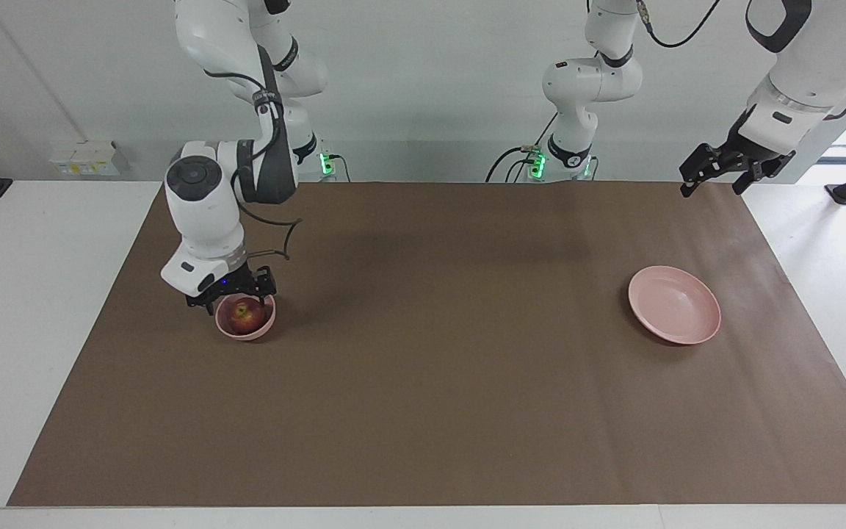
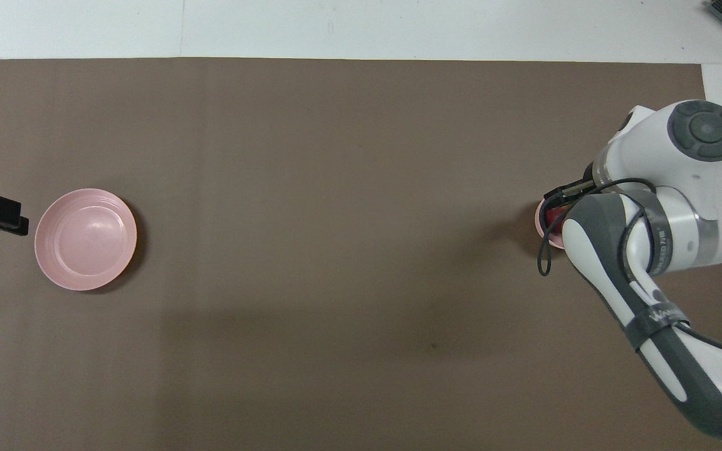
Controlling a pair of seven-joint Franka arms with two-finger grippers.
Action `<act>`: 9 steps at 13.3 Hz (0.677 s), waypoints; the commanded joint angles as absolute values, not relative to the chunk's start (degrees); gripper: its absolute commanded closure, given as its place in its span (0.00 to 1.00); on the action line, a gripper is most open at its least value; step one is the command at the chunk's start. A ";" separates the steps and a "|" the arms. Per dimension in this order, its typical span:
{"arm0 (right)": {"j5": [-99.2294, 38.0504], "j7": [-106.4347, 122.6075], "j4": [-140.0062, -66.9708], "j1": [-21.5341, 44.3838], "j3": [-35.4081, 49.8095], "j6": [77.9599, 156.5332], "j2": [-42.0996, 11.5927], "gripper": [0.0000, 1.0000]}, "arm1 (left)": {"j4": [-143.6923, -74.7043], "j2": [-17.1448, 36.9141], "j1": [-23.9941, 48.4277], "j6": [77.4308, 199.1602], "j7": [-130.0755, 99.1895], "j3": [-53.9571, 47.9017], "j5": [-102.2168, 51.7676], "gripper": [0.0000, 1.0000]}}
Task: Move apple from plate to bowl
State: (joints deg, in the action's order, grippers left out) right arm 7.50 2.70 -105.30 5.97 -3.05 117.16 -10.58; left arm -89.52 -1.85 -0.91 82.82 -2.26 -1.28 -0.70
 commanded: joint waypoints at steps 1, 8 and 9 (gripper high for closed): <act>4.06 -3.85 -105.03 5.89 -2.81 113.04 -5.91 0.00 | -89.65 -2.55 0.62 81.91 -3.61 0.70 -1.41 0.00; 0.70 -6.06 -94.85 4.92 -4.21 94.50 3.08 0.00 | -89.74 -2.02 0.26 86.92 -0.37 0.62 -1.58 0.00; 0.79 -6.06 -92.05 4.92 -4.91 91.18 3.08 0.00 | -89.56 -1.93 0.18 86.92 1.74 0.62 -2.10 0.00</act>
